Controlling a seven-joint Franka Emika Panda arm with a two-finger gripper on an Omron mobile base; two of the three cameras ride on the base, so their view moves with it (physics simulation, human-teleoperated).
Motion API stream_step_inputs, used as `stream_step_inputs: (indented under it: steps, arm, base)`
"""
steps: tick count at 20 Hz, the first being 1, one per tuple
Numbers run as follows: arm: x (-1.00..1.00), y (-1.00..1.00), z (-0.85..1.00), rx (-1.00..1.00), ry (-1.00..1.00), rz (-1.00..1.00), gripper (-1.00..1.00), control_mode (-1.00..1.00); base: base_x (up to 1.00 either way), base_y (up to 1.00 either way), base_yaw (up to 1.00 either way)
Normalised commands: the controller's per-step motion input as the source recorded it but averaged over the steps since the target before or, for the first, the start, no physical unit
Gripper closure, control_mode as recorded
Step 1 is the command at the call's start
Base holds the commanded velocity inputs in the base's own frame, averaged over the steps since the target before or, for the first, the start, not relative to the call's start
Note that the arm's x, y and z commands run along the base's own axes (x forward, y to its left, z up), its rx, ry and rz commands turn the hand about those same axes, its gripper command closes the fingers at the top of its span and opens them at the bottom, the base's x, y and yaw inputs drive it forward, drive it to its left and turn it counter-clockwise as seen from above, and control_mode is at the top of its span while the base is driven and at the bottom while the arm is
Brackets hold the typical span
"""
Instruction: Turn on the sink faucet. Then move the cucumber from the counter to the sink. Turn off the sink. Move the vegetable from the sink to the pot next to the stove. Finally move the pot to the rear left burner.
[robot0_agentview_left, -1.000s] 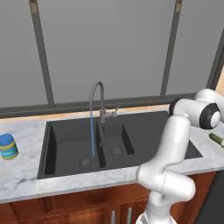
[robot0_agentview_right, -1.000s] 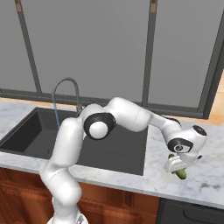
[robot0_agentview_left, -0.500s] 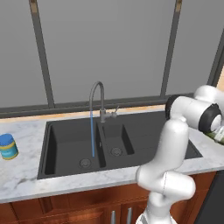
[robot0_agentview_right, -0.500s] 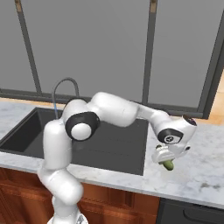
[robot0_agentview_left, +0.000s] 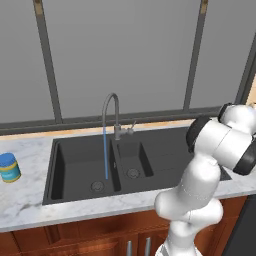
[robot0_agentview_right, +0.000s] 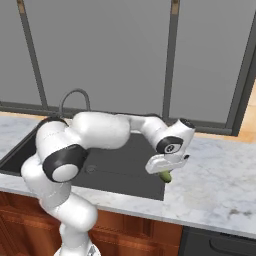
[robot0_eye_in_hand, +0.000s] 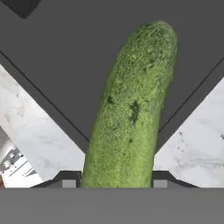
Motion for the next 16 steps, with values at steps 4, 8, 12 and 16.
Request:
stream_step_inputs:
  steps: [4,8,12,16]
  arm:
    - [0.0,1.0,0.2,0.0,0.04,0.09,1.0,-1.0]
    - [0.03,1.0,0.19,0.0,0.04,0.1,1.0,-1.0]
    - [0.08,1.0,0.21,0.0,0.06,0.11,1.0,-1.0]
    - [0.15,1.0,0.25,0.0,0.06,0.14,1.0,-1.0]
  base:
    - [0.0,0.0,0.0]
    - [0.0,0.0,0.0]
    - [0.0,0.0,0.0]
    - [0.0,0.0,0.0]
